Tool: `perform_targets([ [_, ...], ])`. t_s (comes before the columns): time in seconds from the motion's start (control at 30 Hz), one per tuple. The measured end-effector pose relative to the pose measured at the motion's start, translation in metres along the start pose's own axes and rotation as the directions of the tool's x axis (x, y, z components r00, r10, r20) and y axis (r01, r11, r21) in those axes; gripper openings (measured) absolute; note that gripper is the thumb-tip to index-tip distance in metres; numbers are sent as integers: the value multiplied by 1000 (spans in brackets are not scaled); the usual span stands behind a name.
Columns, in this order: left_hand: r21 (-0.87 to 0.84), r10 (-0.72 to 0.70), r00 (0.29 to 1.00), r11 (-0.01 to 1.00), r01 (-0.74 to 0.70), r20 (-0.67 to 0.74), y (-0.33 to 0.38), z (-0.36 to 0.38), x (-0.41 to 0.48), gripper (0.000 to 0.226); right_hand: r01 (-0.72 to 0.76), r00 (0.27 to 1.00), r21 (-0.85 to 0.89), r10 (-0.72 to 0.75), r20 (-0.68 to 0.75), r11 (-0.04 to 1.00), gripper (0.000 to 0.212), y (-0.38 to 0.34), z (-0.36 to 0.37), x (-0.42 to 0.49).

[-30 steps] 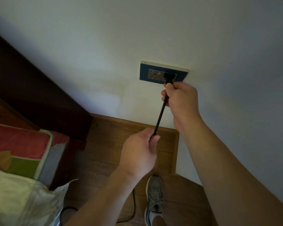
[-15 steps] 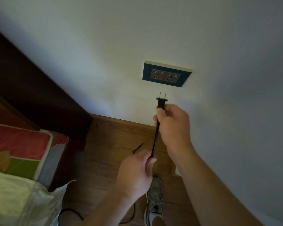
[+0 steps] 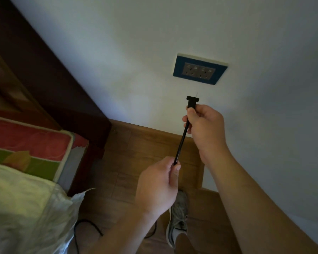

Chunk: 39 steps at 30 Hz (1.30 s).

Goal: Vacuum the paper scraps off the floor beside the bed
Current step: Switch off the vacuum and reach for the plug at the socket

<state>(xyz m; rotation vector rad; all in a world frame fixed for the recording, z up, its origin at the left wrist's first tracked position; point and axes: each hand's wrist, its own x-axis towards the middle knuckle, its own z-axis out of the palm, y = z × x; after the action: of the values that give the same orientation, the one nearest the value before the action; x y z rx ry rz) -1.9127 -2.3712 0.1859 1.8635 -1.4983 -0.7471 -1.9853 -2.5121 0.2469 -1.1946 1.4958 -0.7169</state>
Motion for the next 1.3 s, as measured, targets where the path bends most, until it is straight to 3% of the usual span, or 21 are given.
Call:
perform_targets([
  [0.47, -18, -19, 996, 1000, 18, -88, -3, -41, -53, 25, 98, 991, -21, -95, 91, 995, 15, -21, 25, -65],
  [0.73, 23, -182, 980, 983, 184, -84, 16, -83, -91, 20, 159, 961, -65, -140, 238, 985, 13, -57, 38, -113],
  [0.97, -74, -312, 918, 950, 303, -246, 27, -109, -103, 16, 294, 878, -92, -231, 418, 952, 12, -93, 61, -130],
  [1.3, -176, -544, 738, 836, 520, -400, 18, -150, -166, 15, 437, 680, -100, -256, 687, 894, 22, -113, 128, -195],
])
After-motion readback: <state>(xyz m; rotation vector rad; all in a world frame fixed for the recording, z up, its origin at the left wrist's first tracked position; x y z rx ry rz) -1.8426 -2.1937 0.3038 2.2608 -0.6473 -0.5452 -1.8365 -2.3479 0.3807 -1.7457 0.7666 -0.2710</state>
